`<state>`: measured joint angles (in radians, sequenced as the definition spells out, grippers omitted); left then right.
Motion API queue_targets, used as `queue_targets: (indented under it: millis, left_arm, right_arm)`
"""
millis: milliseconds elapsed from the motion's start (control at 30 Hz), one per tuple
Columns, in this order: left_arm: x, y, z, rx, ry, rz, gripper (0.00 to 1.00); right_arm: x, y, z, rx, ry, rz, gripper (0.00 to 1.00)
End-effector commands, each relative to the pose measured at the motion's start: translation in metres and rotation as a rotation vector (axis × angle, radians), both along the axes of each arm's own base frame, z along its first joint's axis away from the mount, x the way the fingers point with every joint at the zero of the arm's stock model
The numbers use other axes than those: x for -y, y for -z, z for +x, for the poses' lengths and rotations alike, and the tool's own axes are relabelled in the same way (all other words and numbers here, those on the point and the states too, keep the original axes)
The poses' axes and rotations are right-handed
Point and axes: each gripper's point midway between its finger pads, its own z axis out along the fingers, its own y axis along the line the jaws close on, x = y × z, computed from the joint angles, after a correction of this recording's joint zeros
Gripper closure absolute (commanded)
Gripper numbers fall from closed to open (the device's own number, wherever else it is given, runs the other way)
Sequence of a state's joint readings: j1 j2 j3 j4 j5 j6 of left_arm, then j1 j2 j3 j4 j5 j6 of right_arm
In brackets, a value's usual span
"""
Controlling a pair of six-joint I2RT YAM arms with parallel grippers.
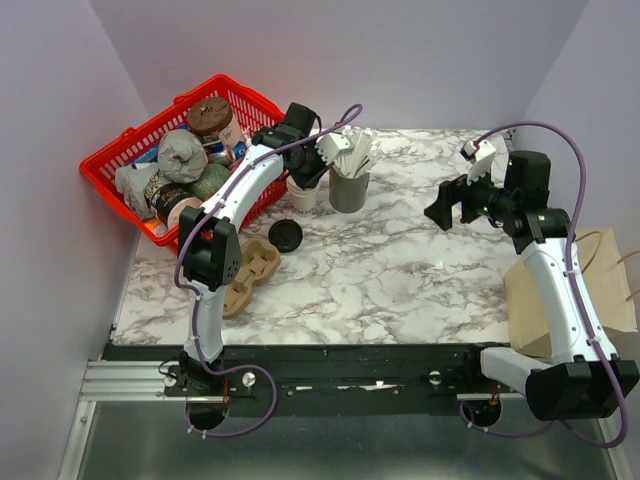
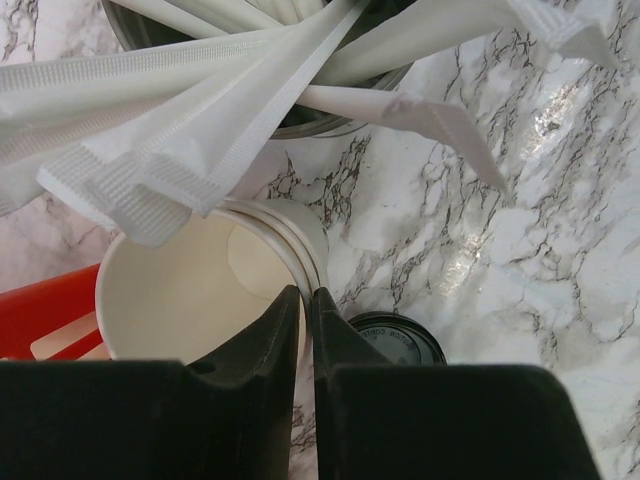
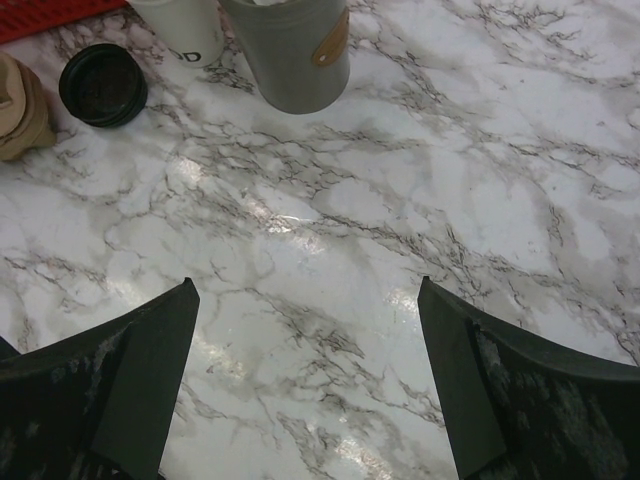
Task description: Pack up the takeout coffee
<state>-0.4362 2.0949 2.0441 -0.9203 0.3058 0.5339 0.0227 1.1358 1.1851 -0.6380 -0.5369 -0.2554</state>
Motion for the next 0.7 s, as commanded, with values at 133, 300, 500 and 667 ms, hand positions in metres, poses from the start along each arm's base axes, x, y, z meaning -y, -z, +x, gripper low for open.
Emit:
queue_targets:
  millis: [133,300,500,667]
  left_arm:
    - [0.001,-0.007,-0.005,-0.006,-0.003,0.007,0.95]
    - [0.001,-0.018,-0.004,0.014,-0.019,-0.011,1.00]
    - [-0.001,-0.051,-0.003,0.097,-0.047,-0.046,1.00]
    - [-0.014,-0.046,0.001,0.162,-0.042,0.018,1.00]
  right_arm:
    - [-0.005,0.002,0.000,-0.004,-0.031,0.015,0.00]
    - [-0.005,0.001,0.001,-0.002,-0.030,0.016,0.00]
    - [-0.005,-0.002,0.002,0.004,-0.029,0.017,0.00]
    - [-0.006,-0.002,0.004,-0.001,-0.033,0.023,0.00]
